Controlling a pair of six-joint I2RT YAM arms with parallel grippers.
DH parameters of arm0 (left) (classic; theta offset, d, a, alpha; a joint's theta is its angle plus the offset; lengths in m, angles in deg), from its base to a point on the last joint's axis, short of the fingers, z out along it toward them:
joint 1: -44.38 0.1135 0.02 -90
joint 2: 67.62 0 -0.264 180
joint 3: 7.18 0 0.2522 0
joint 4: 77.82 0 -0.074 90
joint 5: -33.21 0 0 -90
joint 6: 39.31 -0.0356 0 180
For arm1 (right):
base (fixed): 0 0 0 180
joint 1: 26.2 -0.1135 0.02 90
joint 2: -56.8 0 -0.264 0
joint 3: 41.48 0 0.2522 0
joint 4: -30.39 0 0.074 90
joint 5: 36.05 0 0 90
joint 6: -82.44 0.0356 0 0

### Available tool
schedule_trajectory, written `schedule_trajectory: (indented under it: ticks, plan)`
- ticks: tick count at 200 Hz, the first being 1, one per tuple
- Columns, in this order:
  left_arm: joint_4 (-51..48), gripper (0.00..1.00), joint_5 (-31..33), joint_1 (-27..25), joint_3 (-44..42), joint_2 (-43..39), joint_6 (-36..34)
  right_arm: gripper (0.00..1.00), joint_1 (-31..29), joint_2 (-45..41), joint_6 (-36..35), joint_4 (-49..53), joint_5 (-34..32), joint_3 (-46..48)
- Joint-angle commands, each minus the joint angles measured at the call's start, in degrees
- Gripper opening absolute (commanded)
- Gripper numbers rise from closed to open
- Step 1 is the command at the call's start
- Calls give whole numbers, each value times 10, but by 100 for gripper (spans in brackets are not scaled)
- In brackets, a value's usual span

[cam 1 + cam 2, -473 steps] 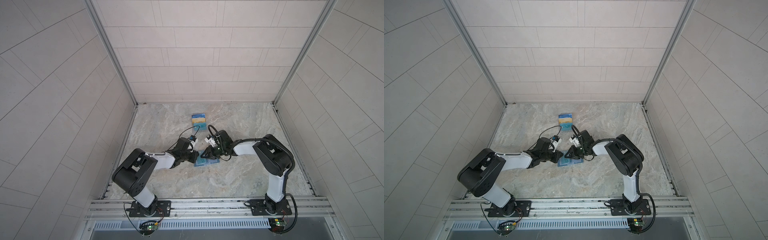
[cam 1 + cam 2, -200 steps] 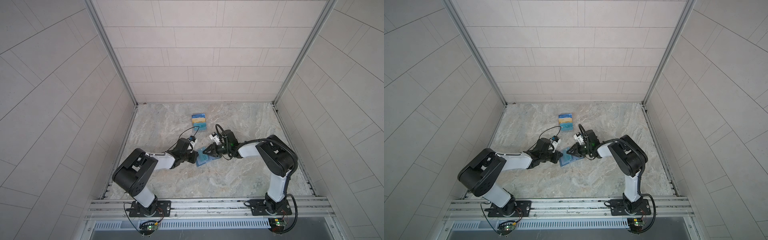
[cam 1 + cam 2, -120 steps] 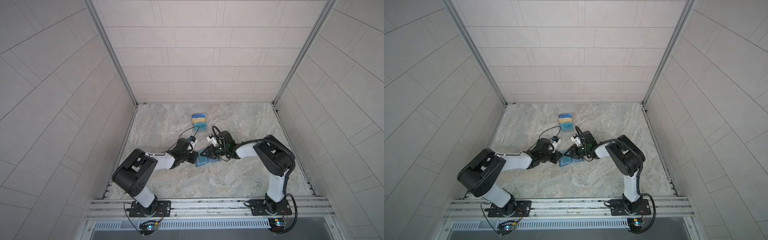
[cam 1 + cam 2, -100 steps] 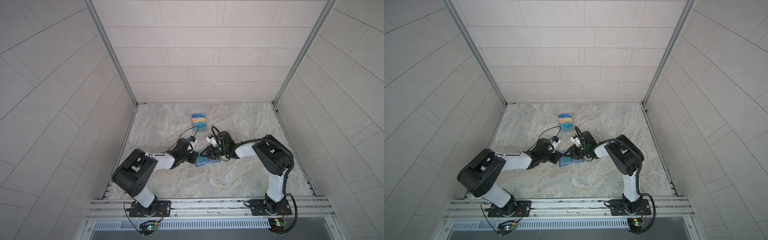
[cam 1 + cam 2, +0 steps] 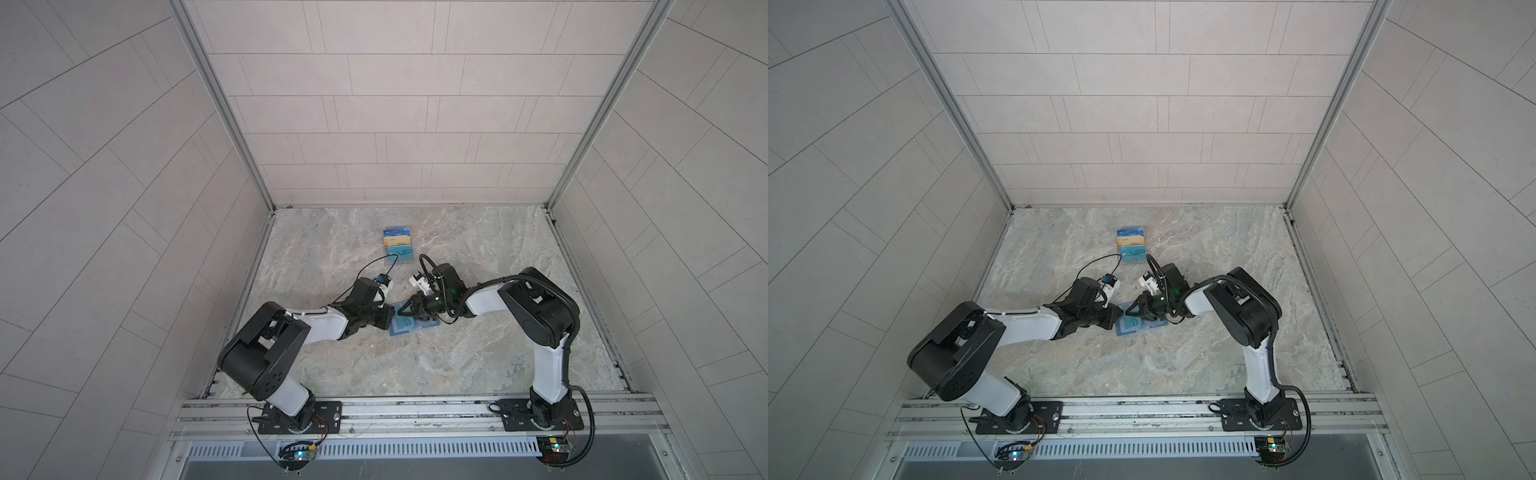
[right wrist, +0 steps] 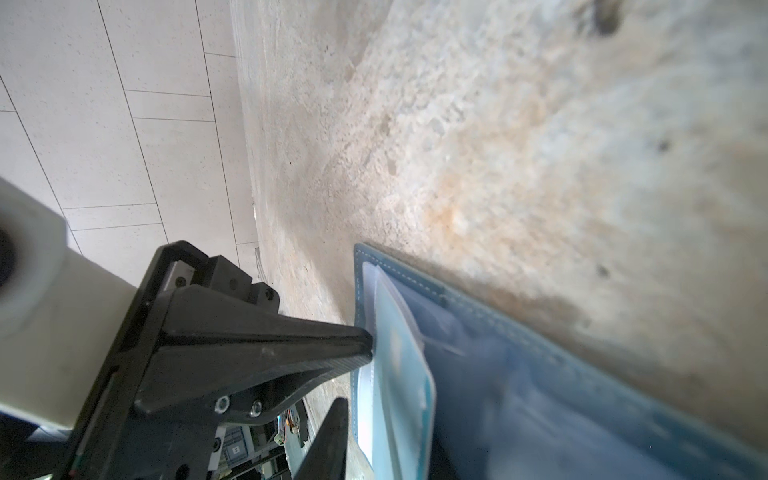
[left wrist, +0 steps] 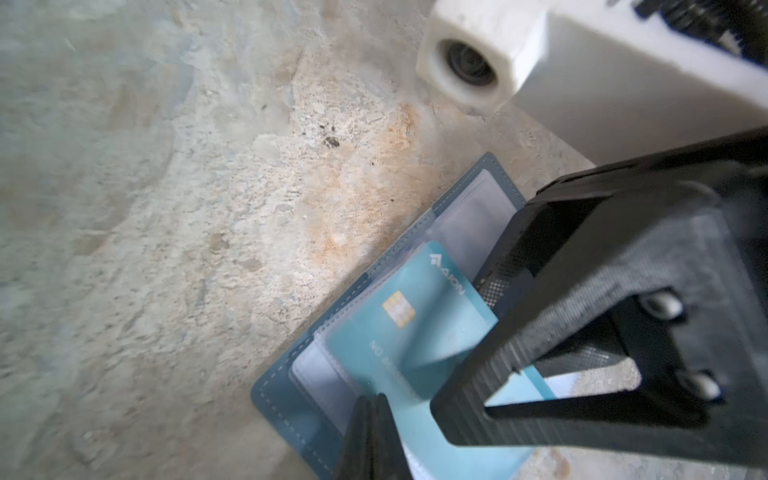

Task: Take the credit cards out of the card holder

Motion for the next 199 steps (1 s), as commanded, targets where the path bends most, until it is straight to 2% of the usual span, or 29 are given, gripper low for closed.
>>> schedule_trajectory:
  ticks: [1, 30, 81, 139, 199]
  plan:
    - [-21, 0, -1, -3, 8, -1, -13, 26, -3, 14, 9, 2, -11, 8]
    - [14, 0, -20, -5, -3, -4, -15, 26, -4, 18, 10, 2, -9, 5]
    - [38, 0, -8, -21, 0, 14, -13, 26, -4, 18, 9, 1, -7, 4]
    - [-39, 0, 40, -48, 7, 20, -34, 26, -3, 7, 6, 1, -5, 4]
    - [-23, 0, 52, -65, -34, 36, -21, 24, 0, -23, 5, 2, 3, -2]
